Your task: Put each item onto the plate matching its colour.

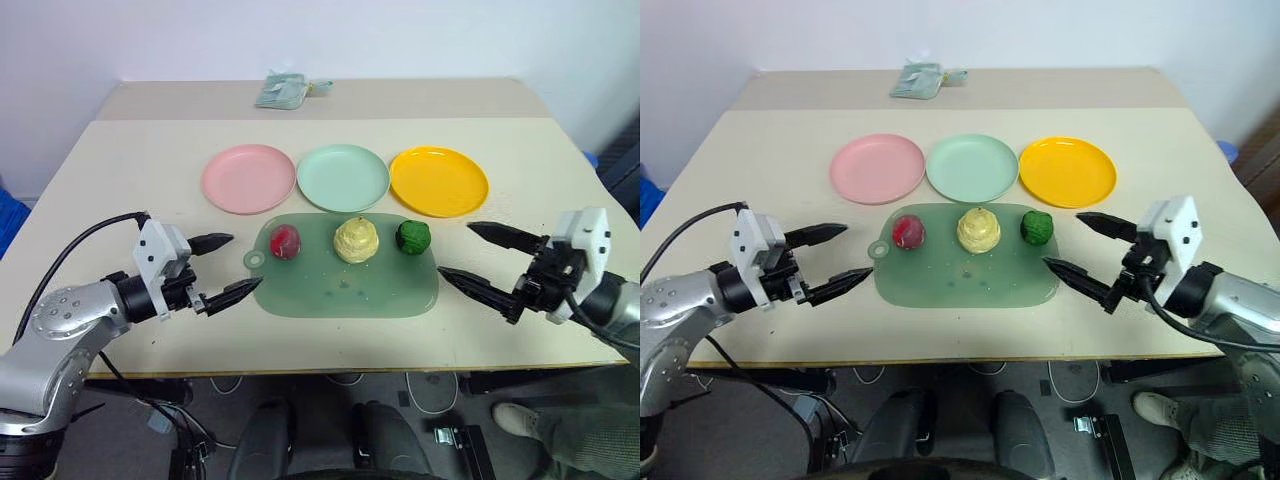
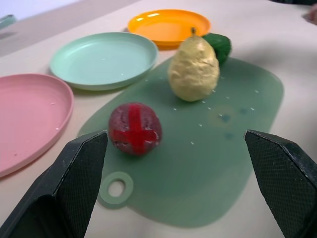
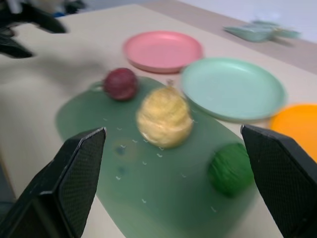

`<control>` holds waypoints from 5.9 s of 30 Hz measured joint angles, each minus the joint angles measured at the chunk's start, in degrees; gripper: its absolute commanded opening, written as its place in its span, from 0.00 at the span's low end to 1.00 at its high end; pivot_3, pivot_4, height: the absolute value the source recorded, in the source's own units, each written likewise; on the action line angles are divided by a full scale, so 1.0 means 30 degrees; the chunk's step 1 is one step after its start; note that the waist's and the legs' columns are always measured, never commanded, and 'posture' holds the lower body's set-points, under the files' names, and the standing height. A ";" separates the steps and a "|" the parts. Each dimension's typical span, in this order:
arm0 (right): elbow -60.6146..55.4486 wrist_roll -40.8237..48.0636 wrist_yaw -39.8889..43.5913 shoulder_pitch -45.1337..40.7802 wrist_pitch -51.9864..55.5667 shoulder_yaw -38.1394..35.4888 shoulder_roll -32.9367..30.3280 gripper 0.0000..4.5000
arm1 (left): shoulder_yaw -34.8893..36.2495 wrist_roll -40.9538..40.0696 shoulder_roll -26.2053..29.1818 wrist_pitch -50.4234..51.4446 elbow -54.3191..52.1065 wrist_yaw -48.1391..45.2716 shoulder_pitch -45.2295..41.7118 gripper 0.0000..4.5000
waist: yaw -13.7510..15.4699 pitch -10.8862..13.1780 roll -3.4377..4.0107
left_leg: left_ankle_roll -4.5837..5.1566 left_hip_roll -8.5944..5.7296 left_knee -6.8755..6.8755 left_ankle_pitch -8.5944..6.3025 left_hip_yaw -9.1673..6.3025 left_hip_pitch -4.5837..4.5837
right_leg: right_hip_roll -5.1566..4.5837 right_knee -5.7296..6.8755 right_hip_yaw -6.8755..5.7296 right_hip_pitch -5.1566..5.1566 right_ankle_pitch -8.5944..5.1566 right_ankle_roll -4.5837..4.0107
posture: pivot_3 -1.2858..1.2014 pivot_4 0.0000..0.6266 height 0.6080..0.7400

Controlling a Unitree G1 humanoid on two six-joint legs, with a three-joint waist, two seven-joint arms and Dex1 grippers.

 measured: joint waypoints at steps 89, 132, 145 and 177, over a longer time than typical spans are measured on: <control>0.8276 -0.7779 0.0490 -1.0261 -0.2687 0.9196 0.5342 1.00 | -0.0504 0.1892 -0.2529 -0.1236 0.4816 -0.0093 -0.3836 0.99 | -0.0462 0.0072 -0.0104 | -0.0046 -0.0110 0.0077 0.0028 -0.0014 -0.0009 | -0.0092 0.0276 0.0047 -0.0105 0.0097 0.0177 | 0.52 0.24 1.00; 2.8491 -1.1681 -0.0144 -2.1167 -1.0165 0.7243 0.7238 0.60 | 0.1408 -0.1001 -0.0981 -0.2690 -0.1189 -0.2613 0.2563 1.00 | -0.0538 0.0112 -0.0042 | -0.0046 -0.0107 0.0013 0.0025 0.0004 -0.0013 | -0.0111 0.0257 0.0040 -0.0143 0.0066 0.0103 | 0.52 0.24 1.00; 3.7027 -1.4117 -0.4918 -2.2631 -1.2960 0.6261 0.7908 0.99 | 0.1578 -0.1091 -0.1016 -0.2691 -0.2273 -0.1662 0.3416 1.00 | -0.0651 0.0164 0.0044 | -0.0046 -0.0100 0.0015 0.0028 0.0026 -0.0015 | -0.0086 0.0275 0.0053 -0.0153 0.0085 0.0135 | 0.52 0.24 1.00; 1.8112 -0.8970 0.4257 -1.1904 -0.3081 0.5404 0.5073 0.99 | -0.0530 -0.0607 -0.1291 -0.3304 0.0649 -0.3633 0.0847 1.00 | -0.0505 0.0187 0.0088 | -0.0037 -0.0056 0.0060 0.0026 0.0025 0.0001 | -0.0012 0.0300 0.0037 -0.0121 0.0093 0.0156 | 0.52 0.24 1.00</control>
